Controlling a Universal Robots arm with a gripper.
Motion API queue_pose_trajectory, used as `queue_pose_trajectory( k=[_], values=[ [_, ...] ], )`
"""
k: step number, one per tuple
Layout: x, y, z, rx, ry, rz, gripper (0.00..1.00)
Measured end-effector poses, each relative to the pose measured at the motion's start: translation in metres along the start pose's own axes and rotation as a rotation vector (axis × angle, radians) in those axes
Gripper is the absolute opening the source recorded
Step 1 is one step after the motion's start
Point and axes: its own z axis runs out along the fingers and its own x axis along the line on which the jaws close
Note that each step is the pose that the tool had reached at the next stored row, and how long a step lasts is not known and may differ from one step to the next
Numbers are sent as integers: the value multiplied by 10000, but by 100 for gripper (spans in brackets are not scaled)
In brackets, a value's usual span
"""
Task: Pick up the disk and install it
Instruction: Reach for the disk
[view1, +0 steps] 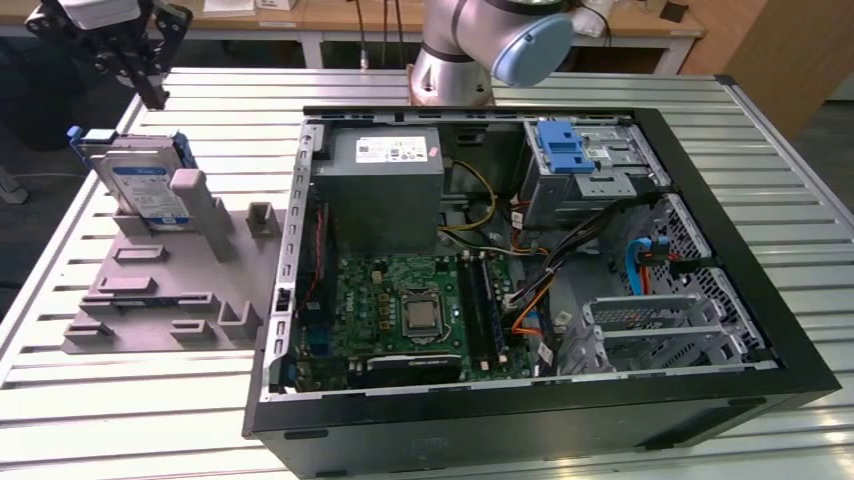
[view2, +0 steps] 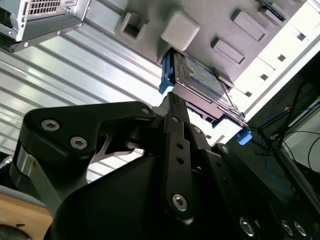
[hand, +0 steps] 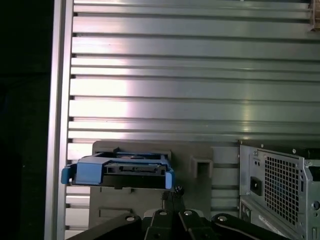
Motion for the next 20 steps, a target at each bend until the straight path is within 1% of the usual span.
queue_pose_trajectory(
  k=[2,3,5,11,16,18,20],
  values=[
    [87,7,6,0,21,1,11],
    [109,9,9,0,25,1,11],
    [189,14,16,0,48,2,11],
    [306,18,30,0,92,4,11],
    [383,18,84,10,126,6,11],
    [428,20,99,9,129,6,11],
    [488,23,111,9,131,6,11]
  ],
)
